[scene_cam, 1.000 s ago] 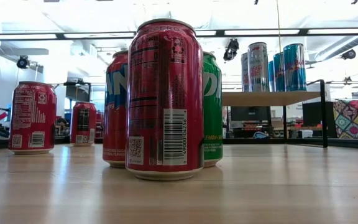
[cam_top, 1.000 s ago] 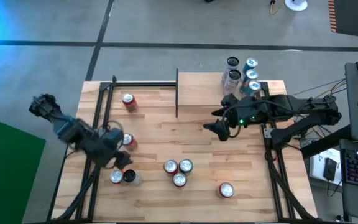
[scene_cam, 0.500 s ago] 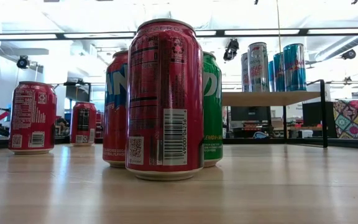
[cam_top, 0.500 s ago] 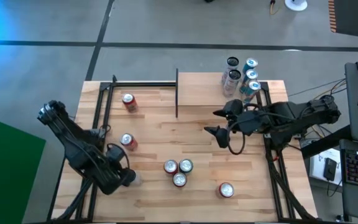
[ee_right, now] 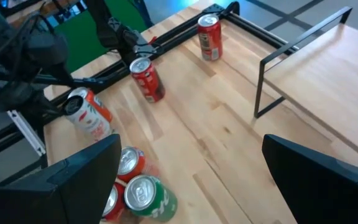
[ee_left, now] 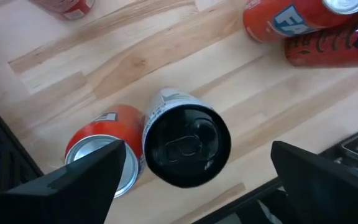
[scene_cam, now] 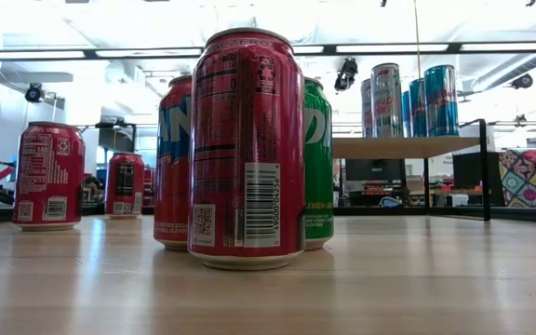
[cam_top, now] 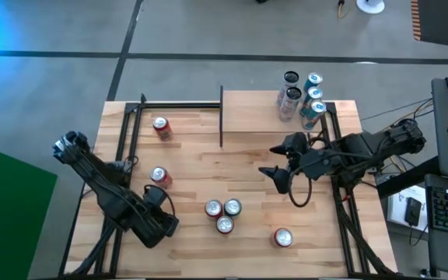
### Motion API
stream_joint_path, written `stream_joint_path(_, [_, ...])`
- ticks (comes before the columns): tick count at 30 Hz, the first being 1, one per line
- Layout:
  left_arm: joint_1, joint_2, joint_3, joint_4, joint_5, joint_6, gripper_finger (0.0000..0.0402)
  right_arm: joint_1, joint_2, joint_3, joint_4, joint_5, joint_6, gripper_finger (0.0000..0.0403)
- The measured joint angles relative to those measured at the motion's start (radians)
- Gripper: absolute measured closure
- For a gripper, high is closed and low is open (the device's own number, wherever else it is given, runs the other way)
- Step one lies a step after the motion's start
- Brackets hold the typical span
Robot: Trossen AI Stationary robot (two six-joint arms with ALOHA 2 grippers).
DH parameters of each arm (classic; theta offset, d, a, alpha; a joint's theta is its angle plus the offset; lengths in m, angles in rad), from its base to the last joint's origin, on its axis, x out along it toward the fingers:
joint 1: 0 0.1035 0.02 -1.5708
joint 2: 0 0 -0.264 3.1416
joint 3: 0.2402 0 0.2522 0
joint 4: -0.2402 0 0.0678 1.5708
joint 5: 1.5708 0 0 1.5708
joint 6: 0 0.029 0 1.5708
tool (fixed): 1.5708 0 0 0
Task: Place canned beverage on shelf
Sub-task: Put the white-pink soda can on the shelf aligned with the other white-pink soda cans
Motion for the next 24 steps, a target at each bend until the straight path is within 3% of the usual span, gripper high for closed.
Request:
stream_joint_path(12, [0.001,0.068,-0.036,0.003,0.052,-0.007,0.0055,0.017,0.0,0.0,0.0,0.05,0.022,0.0023])
stream_joint_path(24, [0.053,0.065,-0.063,0.068,0.03,0.181,0.0147,0.017,0.0,0.0,0.0,0.062,0.022,0.0024])
